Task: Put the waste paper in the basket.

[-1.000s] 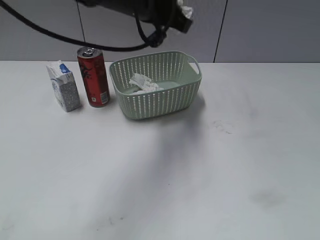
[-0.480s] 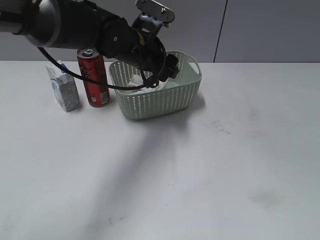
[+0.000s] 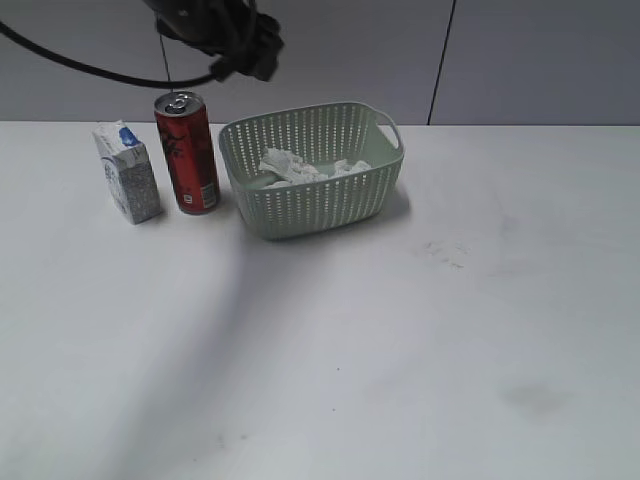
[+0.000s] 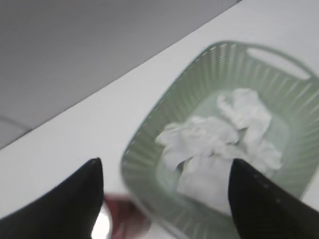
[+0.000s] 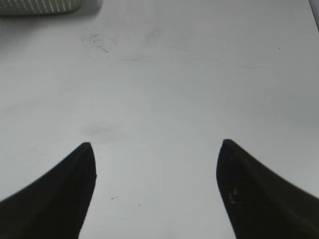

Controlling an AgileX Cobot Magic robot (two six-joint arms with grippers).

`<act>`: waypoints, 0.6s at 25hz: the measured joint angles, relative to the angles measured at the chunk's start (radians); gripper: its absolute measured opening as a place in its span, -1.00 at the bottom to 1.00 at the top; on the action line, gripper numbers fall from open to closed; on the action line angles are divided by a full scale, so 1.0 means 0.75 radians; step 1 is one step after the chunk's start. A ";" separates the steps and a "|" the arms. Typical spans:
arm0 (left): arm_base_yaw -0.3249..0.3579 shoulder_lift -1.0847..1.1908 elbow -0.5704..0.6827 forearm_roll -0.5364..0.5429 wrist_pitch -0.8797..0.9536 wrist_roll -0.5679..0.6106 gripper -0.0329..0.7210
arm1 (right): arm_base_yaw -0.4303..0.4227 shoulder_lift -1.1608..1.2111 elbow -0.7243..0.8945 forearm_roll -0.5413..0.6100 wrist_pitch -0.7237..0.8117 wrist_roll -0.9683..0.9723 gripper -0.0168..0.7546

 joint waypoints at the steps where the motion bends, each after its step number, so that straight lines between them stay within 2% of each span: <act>1: 0.038 -0.005 -0.040 -0.011 0.113 0.000 0.65 | 0.000 0.000 0.000 0.000 0.000 0.000 0.52; 4: 0.147 -0.013 -0.161 -0.057 0.393 0.000 0.65 | 0.000 0.000 0.000 0.000 0.000 0.000 0.52; 8: 0.288 -0.024 -0.209 -0.119 0.619 -0.037 0.65 | 0.000 0.000 0.000 0.000 0.000 0.000 0.52; 12: 0.394 -0.068 -0.145 -0.133 0.648 -0.070 0.65 | 0.000 0.000 0.000 -0.001 0.000 0.115 0.52; 15: 0.422 -0.153 -0.038 -0.125 0.653 -0.075 0.65 | 0.000 0.000 0.002 -0.011 0.000 0.175 0.52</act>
